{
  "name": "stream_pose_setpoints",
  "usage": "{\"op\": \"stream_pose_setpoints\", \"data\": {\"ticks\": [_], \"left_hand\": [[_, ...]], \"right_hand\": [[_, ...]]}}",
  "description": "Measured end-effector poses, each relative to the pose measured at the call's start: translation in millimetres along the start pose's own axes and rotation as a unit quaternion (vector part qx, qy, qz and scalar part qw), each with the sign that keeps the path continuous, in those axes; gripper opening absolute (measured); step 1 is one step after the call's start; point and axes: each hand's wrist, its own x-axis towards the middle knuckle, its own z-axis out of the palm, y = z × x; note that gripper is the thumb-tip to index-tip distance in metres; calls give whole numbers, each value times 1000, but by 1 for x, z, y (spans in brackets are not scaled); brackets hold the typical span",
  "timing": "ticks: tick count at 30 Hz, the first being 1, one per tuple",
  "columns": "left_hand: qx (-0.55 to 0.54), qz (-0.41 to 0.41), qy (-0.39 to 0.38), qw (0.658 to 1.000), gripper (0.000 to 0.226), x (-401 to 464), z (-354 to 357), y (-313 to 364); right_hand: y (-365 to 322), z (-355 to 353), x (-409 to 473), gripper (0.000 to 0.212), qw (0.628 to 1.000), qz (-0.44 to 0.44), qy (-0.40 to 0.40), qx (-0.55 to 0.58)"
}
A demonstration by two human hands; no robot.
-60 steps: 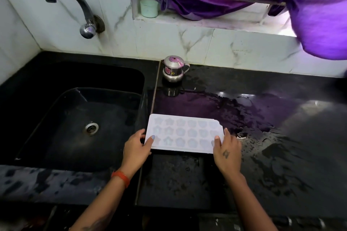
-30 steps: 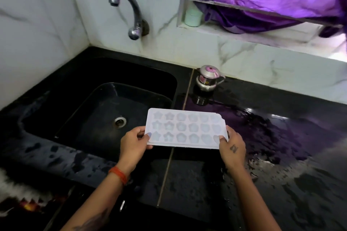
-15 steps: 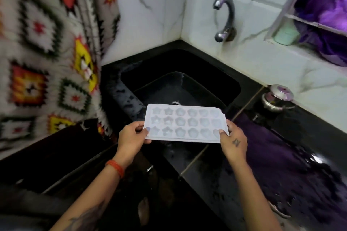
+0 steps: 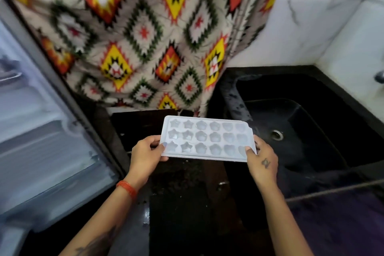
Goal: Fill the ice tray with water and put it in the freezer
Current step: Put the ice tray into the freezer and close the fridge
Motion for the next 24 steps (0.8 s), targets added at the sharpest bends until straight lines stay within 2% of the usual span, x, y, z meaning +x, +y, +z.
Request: {"op": "stream_pose_setpoints", "data": {"ticks": [13,24], "left_hand": [[-48,-43,173,983,15,-41,-172,-46],[-56,-95,351,930,17,-97,-267,-79]], "right_hand": [[-112,127,-60,41,983,-121,-137,0],[-196,221,-108,43,928,-228,-296,4]]}}
